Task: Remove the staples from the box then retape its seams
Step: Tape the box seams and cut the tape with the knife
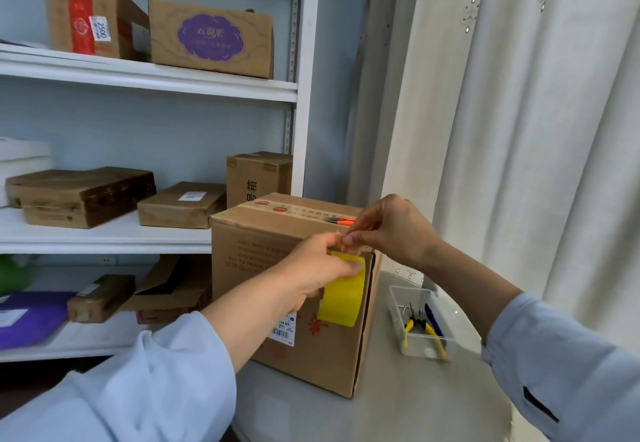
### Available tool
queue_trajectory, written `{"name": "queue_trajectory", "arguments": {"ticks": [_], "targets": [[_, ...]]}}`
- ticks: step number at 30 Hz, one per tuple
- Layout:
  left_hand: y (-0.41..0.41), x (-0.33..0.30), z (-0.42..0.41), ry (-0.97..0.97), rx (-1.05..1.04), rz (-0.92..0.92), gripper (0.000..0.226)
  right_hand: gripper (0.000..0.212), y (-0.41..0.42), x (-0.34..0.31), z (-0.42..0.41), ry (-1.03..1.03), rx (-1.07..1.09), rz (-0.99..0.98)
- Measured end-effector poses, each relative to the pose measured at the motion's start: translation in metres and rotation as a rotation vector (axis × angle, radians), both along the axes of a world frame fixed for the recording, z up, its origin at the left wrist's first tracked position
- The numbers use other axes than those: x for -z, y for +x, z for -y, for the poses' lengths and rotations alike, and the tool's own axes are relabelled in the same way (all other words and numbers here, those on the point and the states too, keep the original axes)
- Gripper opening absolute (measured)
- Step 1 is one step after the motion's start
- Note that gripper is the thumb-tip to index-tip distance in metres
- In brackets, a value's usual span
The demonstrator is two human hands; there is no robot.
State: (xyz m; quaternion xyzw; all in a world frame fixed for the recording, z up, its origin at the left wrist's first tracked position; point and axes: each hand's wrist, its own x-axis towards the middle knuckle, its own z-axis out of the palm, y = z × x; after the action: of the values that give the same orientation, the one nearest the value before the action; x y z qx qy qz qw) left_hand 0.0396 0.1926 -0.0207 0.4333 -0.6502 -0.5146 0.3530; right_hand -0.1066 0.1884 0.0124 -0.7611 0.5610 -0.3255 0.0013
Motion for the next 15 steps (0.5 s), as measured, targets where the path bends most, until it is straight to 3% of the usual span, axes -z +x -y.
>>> {"name": "queue_trajectory", "arguments": {"ticks": [5, 15], "targets": [[0.005, -0.002, 0.004, 0.113, -0.004, -0.095, 0.02, 0.019, 0.013, -0.002, -0.01, -0.211, 0.098, -0.307], [0.009, -0.012, 0.01, 0.125, 0.028, -0.066, 0.024, 0.019, 0.007, 0.003, -0.022, -0.459, -0.039, -0.506]]}}
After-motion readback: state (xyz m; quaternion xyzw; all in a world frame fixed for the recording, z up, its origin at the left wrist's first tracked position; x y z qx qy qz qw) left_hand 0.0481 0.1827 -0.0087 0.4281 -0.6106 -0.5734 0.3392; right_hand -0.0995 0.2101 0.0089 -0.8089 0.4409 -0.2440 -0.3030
